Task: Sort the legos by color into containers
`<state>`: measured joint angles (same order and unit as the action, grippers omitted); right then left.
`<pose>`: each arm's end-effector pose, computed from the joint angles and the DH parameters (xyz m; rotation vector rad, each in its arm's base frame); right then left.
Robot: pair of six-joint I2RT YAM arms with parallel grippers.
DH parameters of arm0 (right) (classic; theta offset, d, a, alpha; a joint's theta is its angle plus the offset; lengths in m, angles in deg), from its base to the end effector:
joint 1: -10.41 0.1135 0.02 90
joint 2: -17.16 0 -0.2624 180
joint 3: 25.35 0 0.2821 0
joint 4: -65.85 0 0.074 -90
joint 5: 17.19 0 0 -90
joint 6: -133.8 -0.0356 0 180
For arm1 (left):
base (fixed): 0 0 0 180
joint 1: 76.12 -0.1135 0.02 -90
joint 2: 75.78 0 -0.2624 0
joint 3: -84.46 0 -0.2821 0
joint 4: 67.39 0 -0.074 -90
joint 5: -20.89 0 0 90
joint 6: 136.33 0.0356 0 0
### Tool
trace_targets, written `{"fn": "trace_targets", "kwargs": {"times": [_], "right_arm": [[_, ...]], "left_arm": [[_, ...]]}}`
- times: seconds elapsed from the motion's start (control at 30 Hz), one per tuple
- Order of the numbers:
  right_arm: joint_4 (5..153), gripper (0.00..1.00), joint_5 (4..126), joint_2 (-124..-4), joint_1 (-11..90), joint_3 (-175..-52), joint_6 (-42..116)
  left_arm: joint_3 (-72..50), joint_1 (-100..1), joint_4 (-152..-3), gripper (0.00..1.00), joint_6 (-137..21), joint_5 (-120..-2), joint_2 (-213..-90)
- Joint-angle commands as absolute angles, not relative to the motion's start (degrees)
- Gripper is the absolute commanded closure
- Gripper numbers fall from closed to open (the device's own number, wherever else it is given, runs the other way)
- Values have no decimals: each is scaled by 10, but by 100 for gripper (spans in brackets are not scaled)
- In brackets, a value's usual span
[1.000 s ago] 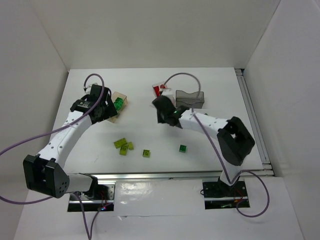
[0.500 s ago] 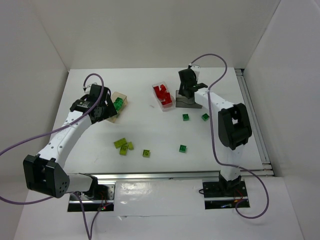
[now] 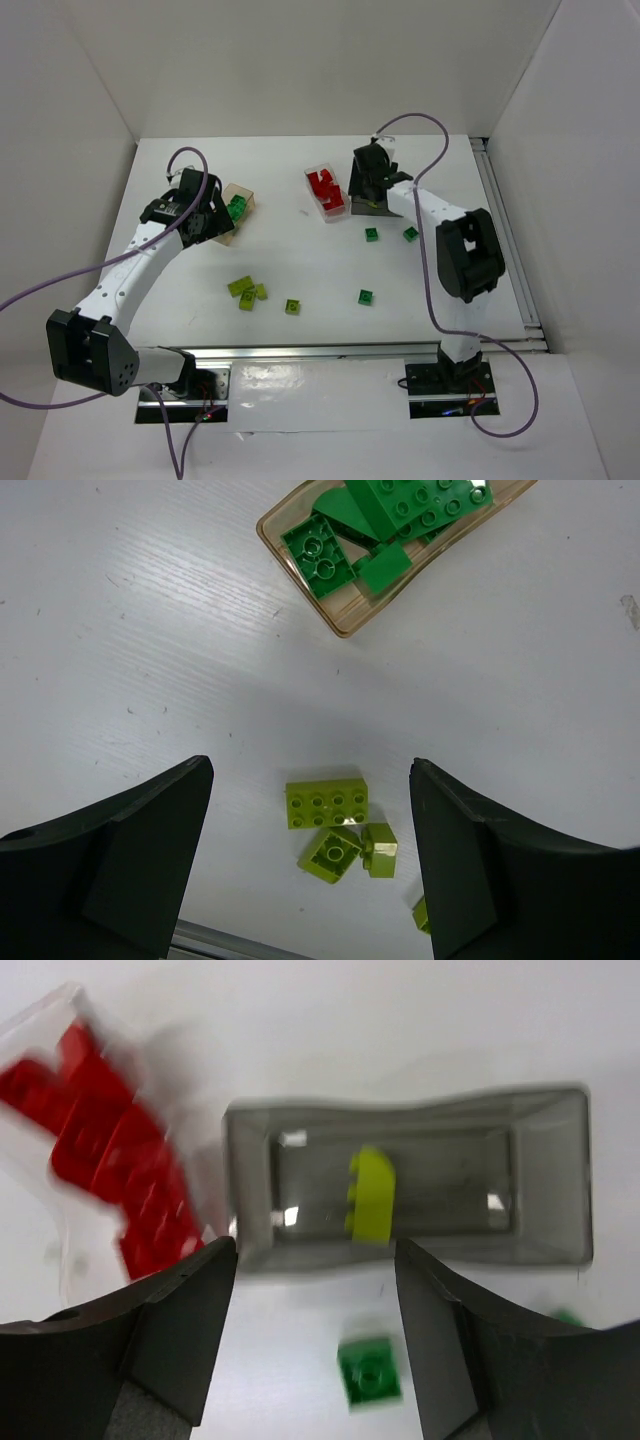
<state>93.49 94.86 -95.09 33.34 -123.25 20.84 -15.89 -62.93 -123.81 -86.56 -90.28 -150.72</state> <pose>0.4401 0.1717 0.2149 0.1942 2.2312 -0.0130 0.2944 -0.0558 0.3059 -0.7086 2.2847 0.0260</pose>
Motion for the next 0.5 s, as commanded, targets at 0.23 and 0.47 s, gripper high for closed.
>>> {"fn": "trace_targets", "kwargs": {"times": [0.23,0.47], "right_arm": [[917,0,775,-735,582,-999,301],[910,0,734,-733,732,-945,306]], "left_arm": [[-134,-662,-1250,11,-840,-929,-1502],[-123,-688,-1256,11,-834,-924,-1497]]}}
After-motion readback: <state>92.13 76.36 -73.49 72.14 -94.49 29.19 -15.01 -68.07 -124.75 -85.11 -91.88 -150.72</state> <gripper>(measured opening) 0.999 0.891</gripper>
